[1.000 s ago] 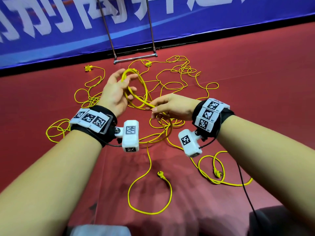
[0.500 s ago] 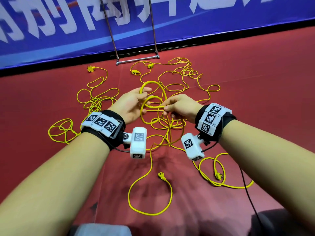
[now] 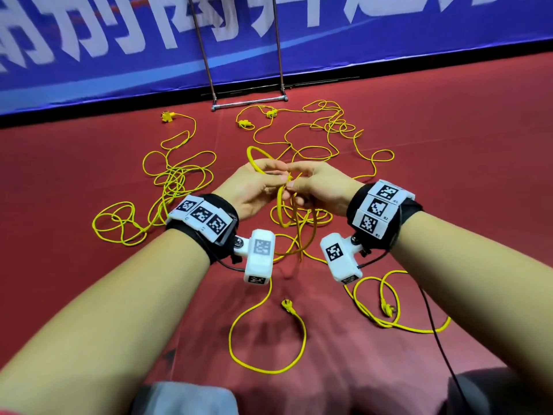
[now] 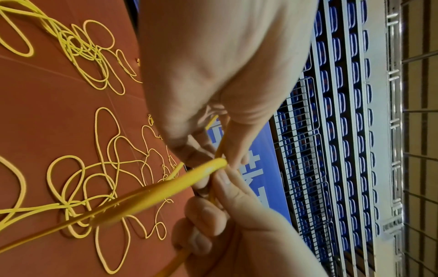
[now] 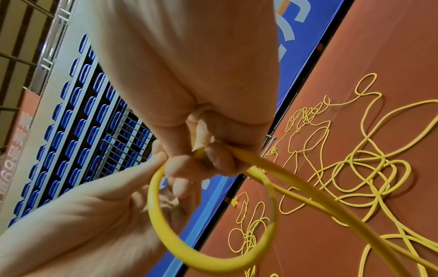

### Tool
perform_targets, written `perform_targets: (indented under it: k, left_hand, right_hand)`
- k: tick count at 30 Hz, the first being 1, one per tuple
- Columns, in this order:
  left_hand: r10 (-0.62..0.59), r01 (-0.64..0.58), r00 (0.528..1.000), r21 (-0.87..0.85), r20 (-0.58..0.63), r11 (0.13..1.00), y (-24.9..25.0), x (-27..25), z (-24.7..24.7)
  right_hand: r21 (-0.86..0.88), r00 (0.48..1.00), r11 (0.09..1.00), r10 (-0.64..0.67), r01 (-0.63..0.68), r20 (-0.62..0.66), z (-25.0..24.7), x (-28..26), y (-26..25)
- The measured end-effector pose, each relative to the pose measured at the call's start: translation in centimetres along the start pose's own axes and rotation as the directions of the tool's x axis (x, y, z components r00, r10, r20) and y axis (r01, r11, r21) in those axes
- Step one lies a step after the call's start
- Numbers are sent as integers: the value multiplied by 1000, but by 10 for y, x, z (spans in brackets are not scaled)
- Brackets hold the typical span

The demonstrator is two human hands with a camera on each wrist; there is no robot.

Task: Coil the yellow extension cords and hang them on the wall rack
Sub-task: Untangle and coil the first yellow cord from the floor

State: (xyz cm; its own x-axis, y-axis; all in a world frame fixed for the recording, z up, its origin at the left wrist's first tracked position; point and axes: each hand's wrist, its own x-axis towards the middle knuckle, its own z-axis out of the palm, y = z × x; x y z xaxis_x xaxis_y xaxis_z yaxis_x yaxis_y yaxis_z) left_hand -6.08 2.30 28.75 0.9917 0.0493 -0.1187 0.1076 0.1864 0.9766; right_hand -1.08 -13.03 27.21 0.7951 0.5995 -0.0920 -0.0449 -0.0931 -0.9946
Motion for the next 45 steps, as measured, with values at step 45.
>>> perform_targets:
  k: [45]
  left_hand:
    - [114,-94,944,78,-311,993,0,7,19]
  right_hand:
    - [-295,991,950,-120,99,-54,-8,-1,12]
